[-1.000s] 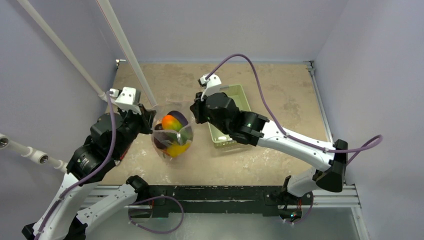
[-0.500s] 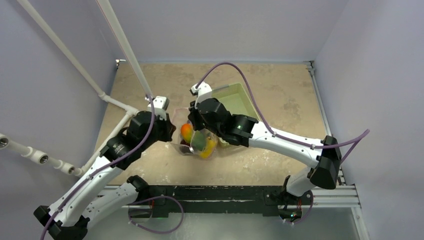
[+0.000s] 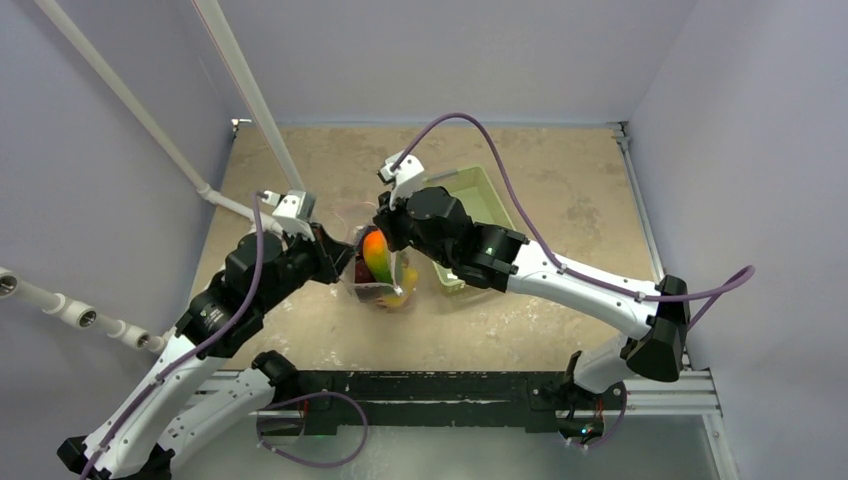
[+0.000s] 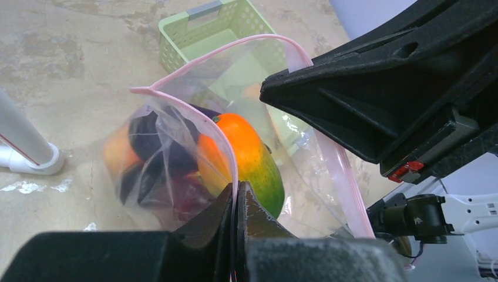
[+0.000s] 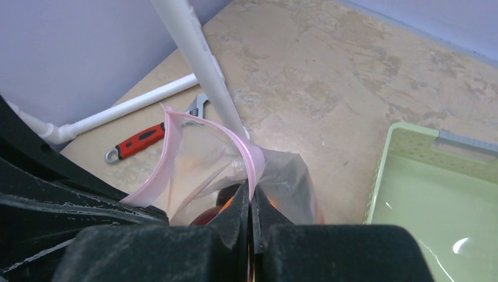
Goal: Place the food in the zip-top bag and seal the zipper
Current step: Adjust the zipper food storage bag at the center of the board, then zip the zipper food storage bag at the center of the board.
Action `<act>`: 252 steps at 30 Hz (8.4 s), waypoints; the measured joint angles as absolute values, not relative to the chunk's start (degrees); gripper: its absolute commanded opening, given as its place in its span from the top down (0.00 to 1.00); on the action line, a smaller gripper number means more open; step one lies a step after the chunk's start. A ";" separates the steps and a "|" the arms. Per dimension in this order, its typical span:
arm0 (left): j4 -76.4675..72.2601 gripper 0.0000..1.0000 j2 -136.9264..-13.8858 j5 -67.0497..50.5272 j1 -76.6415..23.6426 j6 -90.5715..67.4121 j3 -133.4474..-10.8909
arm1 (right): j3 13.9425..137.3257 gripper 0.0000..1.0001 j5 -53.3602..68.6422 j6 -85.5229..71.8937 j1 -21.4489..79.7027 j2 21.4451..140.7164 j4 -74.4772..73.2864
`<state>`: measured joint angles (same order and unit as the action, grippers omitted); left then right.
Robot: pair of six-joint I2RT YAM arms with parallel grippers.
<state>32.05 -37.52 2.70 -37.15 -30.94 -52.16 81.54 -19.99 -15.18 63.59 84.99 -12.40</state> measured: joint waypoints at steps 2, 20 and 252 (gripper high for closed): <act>31.70 1.00 -36.88 2.50 -37.15 -31.97 -51.48 | 81.54 1.00 -18.85 -14.02 63.57 84.99 -12.12; 27.86 1.00 -34.35 4.01 -37.15 -36.27 -46.81 | 73.78 0.50 -15.33 -13.13 63.59 73.84 -7.40; 34.46 0.40 -36.53 -47.68 -37.15 -6.87 -61.28 | 47.48 1.00 11.81 11.51 82.32 60.16 16.53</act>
